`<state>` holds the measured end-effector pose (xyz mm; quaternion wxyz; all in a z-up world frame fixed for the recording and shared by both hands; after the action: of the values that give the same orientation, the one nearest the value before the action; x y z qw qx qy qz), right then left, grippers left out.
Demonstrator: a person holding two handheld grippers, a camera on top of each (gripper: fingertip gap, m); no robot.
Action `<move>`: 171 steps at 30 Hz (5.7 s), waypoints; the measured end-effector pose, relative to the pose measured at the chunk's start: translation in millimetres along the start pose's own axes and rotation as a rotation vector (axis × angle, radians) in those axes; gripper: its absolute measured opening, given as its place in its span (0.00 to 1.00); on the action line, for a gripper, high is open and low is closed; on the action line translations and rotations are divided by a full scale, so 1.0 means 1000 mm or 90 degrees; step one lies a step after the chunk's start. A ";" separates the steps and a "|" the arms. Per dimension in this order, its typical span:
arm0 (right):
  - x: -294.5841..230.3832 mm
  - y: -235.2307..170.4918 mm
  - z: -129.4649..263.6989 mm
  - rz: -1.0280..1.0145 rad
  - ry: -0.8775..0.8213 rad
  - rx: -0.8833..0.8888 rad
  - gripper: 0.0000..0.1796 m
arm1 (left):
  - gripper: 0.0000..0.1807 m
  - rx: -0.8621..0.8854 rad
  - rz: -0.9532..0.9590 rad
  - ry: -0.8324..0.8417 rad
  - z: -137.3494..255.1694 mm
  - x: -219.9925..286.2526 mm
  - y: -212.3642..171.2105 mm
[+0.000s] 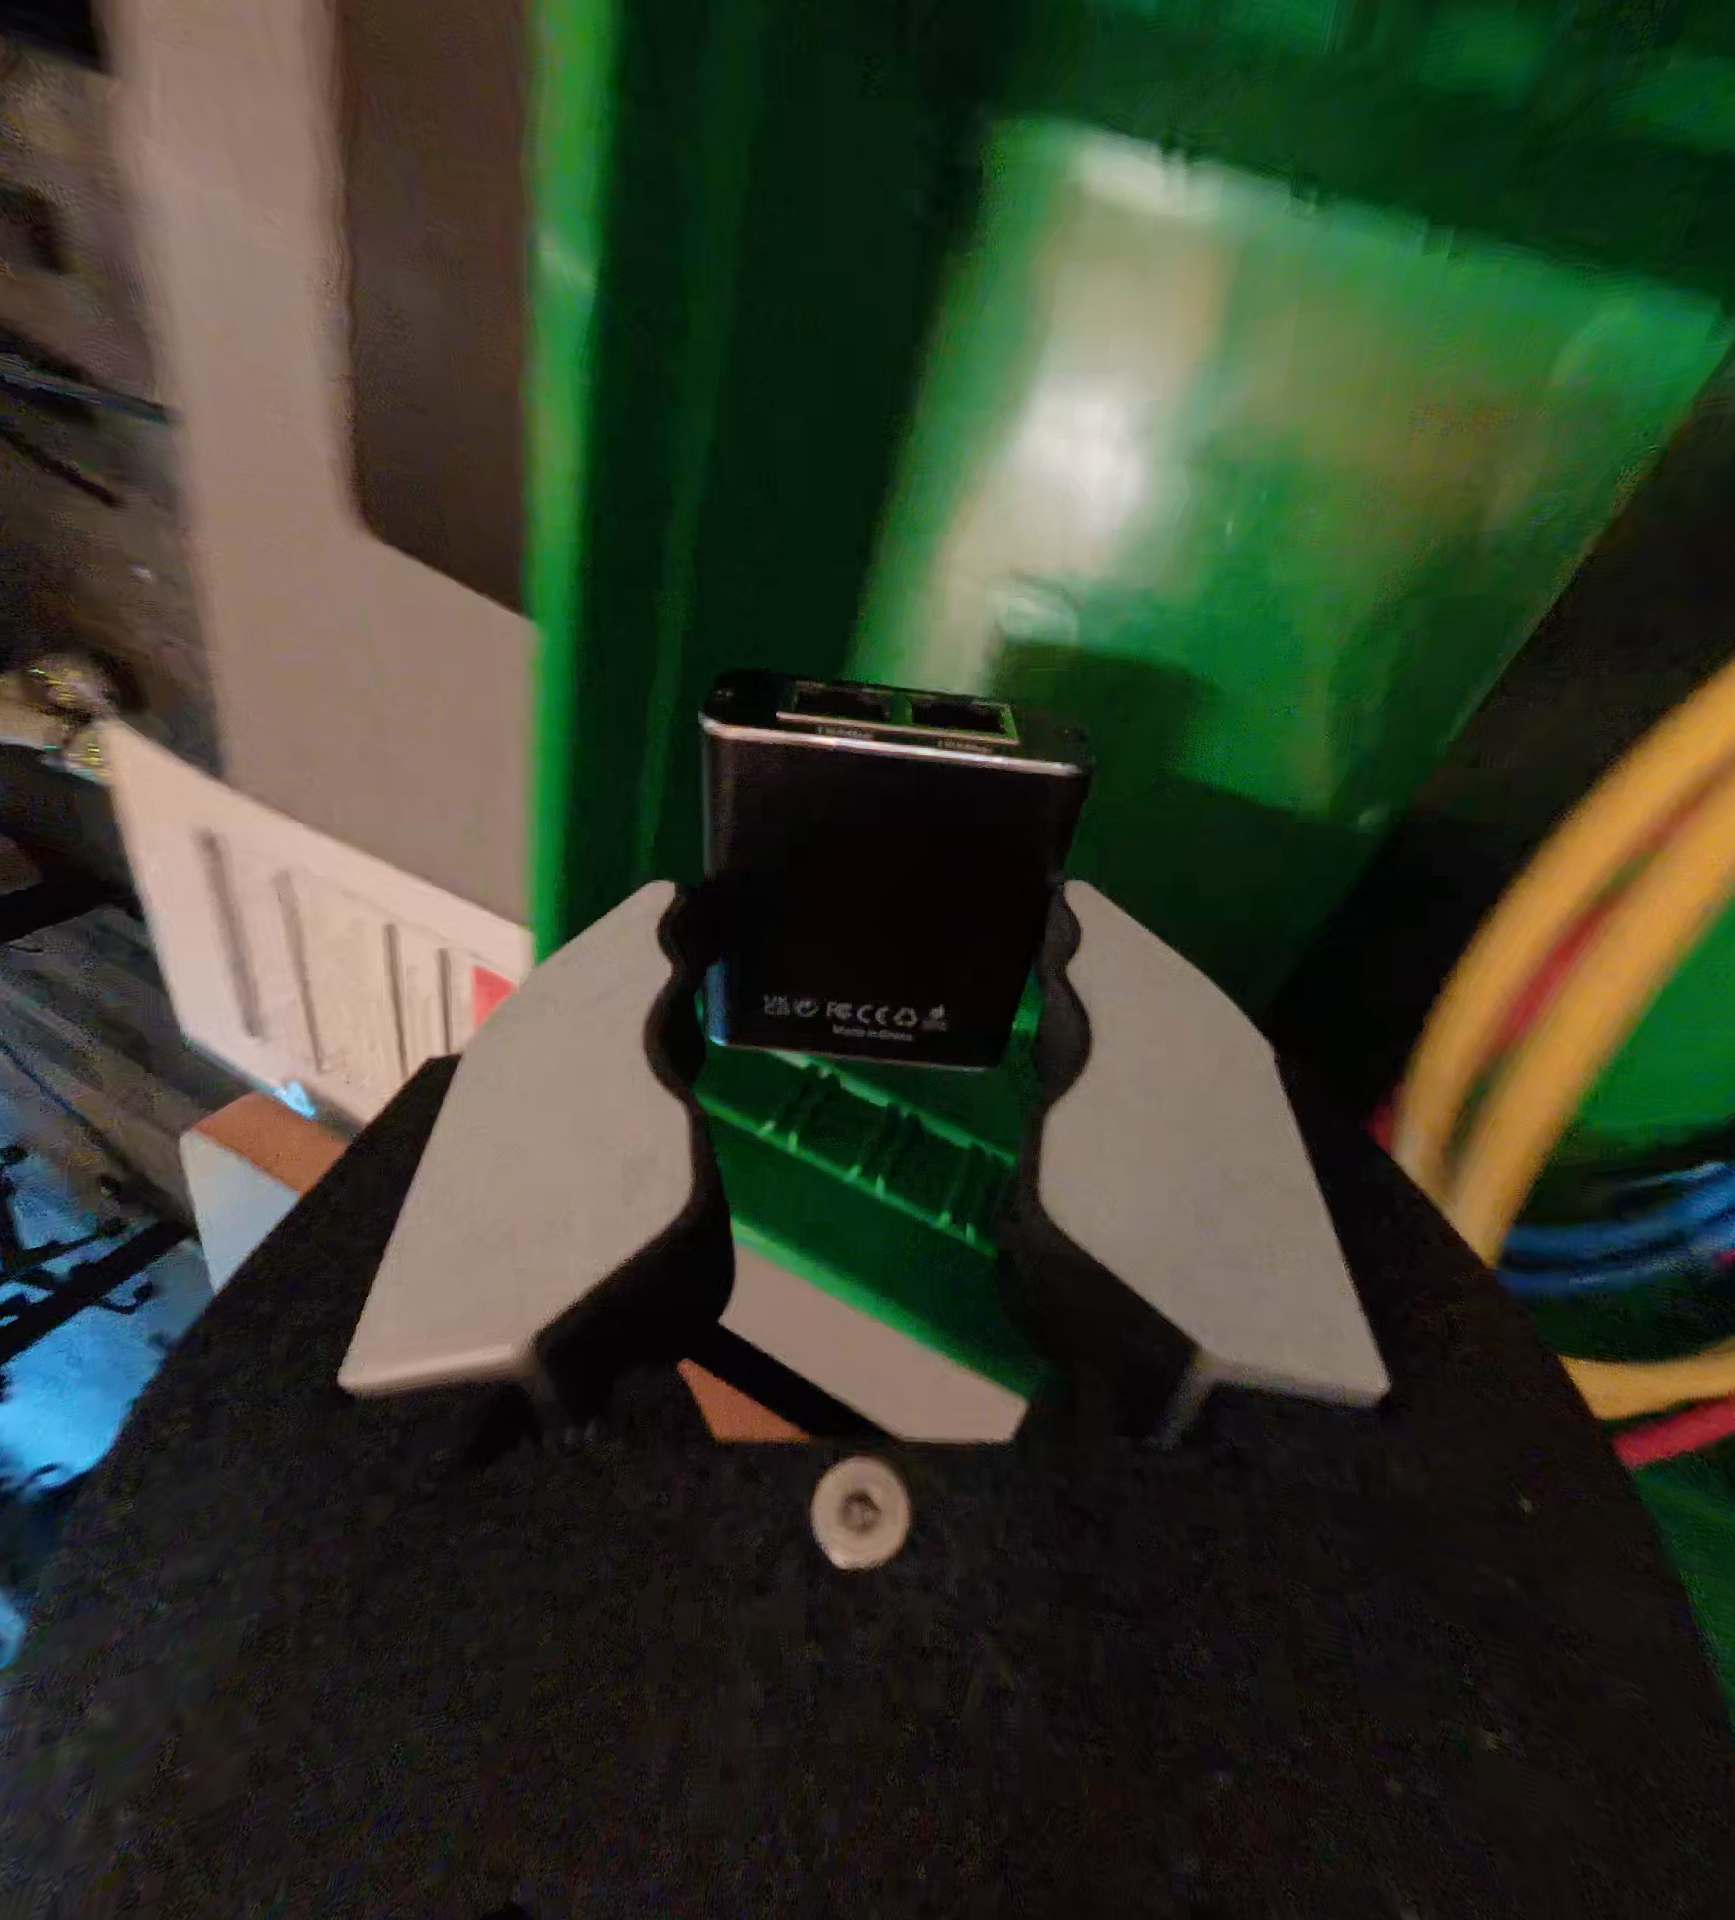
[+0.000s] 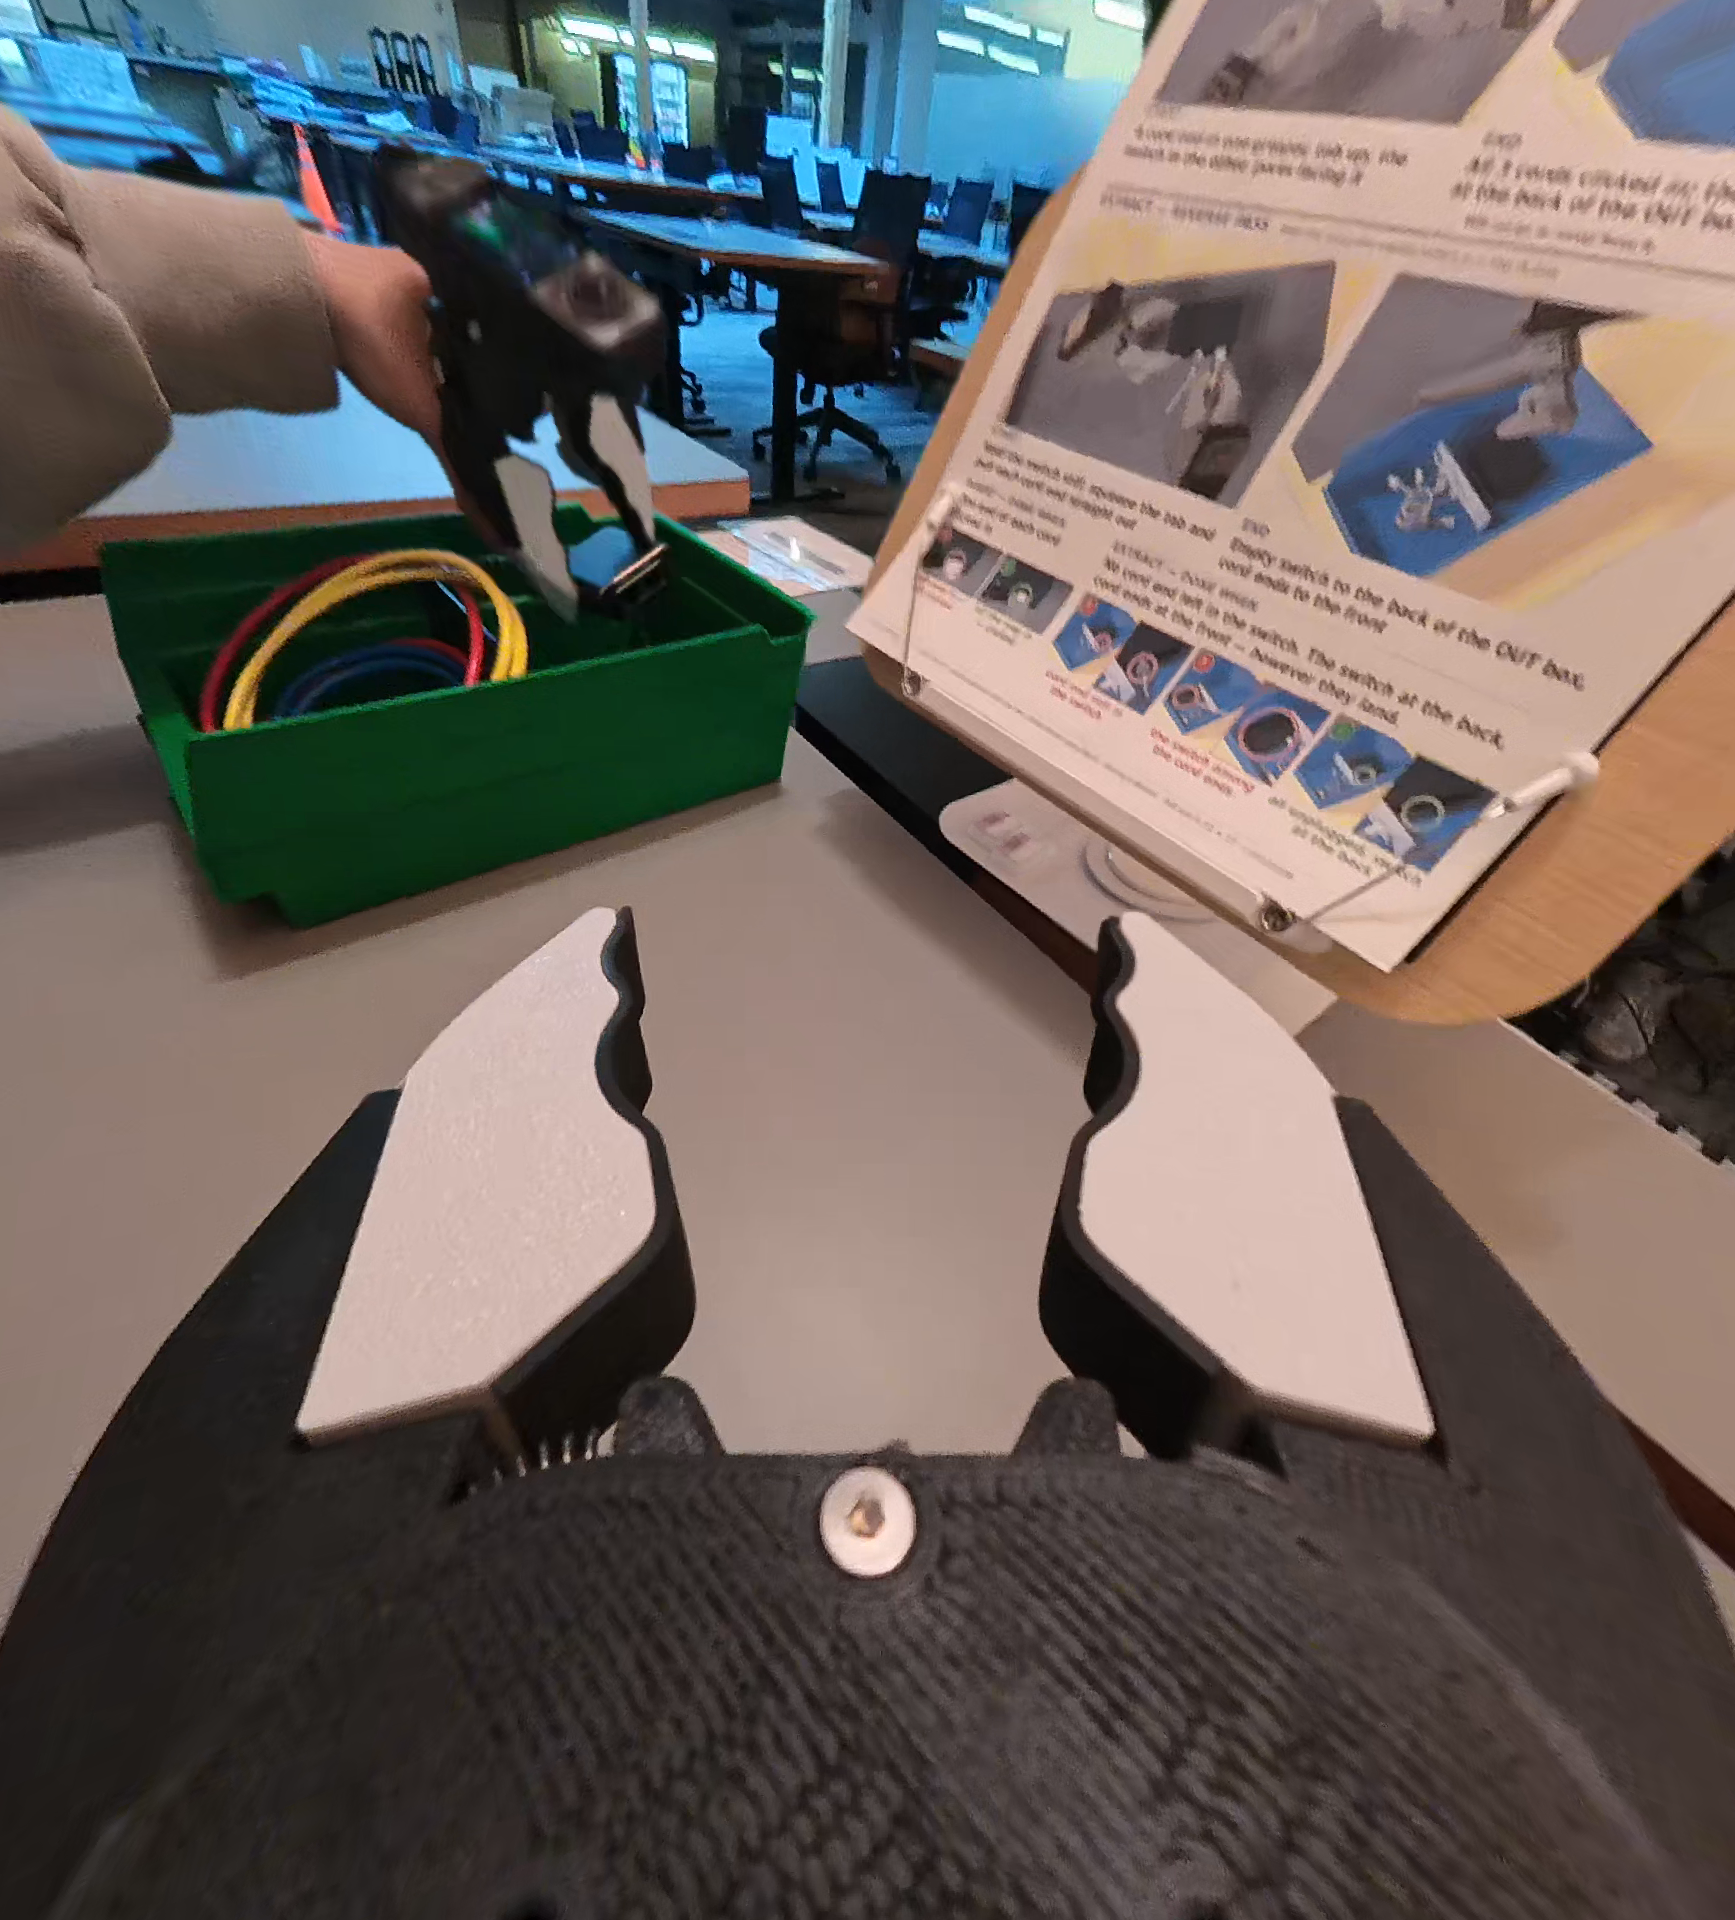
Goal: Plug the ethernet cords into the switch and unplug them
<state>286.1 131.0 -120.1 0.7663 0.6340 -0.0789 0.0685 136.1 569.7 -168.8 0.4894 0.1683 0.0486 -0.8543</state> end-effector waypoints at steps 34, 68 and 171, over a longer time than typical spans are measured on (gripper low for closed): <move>-0.122 0.093 0.027 0.520 0.008 0.285 0.14 | 0.37 0.959 0.482 -0.650 0.218 0.252 0.134; -0.125 0.093 0.013 0.059 0.325 0.330 0.39 | 0.37 0.954 0.192 -0.235 0.226 0.279 0.134; -0.115 0.066 0.006 0.186 0.313 0.264 0.43 | 0.14 0.780 0.662 -0.864 0.178 0.299 0.155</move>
<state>160.2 136.7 -79.6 0.5995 0.7227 0.0335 0.3423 86.8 200.6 -89.7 0.5517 -0.1264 -0.7544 -0.3325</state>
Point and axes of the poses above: each gripper's, where its closed fingertips meet, z back along the fingers, y out of its top, x = y × z across the jaws, the point moved 7 cm from there along z, back along the fingers, and after that the axes turned 6 degrees about z, right-handed, at the moved point
